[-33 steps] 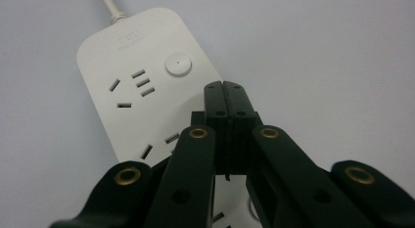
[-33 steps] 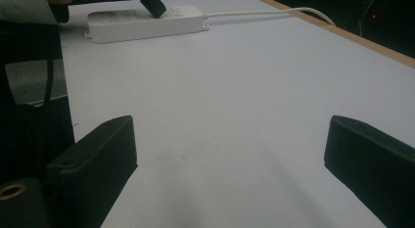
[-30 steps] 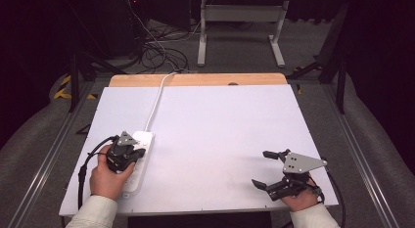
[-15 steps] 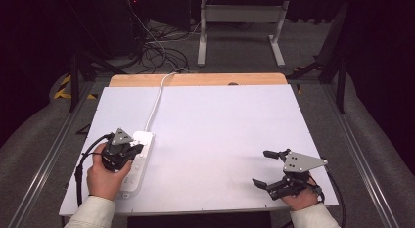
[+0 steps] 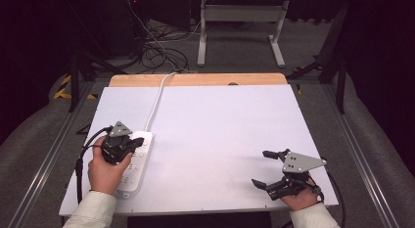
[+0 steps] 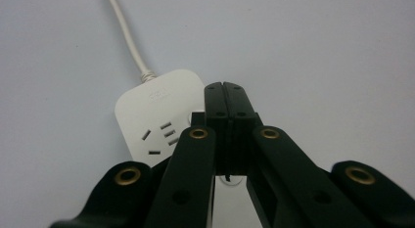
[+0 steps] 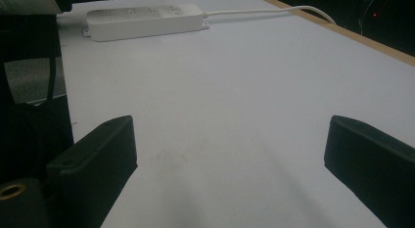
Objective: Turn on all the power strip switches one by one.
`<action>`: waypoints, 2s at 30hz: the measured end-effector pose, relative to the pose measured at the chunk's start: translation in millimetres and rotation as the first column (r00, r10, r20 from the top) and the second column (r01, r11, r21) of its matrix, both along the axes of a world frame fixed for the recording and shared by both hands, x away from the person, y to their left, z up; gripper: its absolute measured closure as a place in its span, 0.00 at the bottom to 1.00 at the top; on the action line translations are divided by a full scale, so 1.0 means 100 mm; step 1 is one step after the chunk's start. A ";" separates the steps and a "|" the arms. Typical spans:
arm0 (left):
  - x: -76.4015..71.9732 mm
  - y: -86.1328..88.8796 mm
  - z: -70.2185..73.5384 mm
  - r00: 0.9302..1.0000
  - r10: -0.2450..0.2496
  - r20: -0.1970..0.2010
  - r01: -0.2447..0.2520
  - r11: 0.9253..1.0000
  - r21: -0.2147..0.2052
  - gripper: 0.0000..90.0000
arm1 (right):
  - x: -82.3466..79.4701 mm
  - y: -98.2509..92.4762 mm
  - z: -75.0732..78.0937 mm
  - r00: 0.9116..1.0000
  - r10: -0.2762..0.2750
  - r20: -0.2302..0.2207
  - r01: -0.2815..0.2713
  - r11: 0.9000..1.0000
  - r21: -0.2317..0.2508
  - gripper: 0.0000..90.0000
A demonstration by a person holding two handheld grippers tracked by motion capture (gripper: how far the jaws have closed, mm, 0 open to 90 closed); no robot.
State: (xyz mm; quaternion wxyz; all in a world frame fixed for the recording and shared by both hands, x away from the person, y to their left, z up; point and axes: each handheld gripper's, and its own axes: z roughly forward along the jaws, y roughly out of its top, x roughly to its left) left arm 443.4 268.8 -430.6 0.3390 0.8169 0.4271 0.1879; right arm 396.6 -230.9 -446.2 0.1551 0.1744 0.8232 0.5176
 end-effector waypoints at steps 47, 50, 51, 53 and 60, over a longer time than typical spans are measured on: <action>0.22 -0.04 -0.24 0.999 0.019 -0.036 -0.017 0.998 0.054 1.00 | 0.00 0.00 0.00 1.000 0.006 -0.004 -0.006 1.000 -0.001 0.06; 0.22 -0.01 -0.25 0.999 0.018 -0.042 -0.016 0.999 0.030 1.00 | 0.00 0.01 0.00 1.000 0.008 -0.006 -0.008 1.000 0.000 0.06; 0.22 -0.01 -0.26 0.999 0.017 -0.045 -0.016 1.000 0.023 1.00 | 0.00 0.01 -0.01 1.000 0.009 -0.006 -0.009 1.000 -0.002 0.06; 0.22 -0.02 -0.25 0.999 0.018 -0.035 -0.017 0.999 0.041 1.00 | 0.00 0.01 -0.01 1.000 0.009 -0.007 -0.009 1.000 -0.004 0.06; 0.21 -0.05 -0.26 0.999 0.027 -0.025 -0.026 0.998 0.052 1.00 | 0.00 0.01 -0.01 1.000 0.011 -0.009 -0.011 1.000 -0.005 0.06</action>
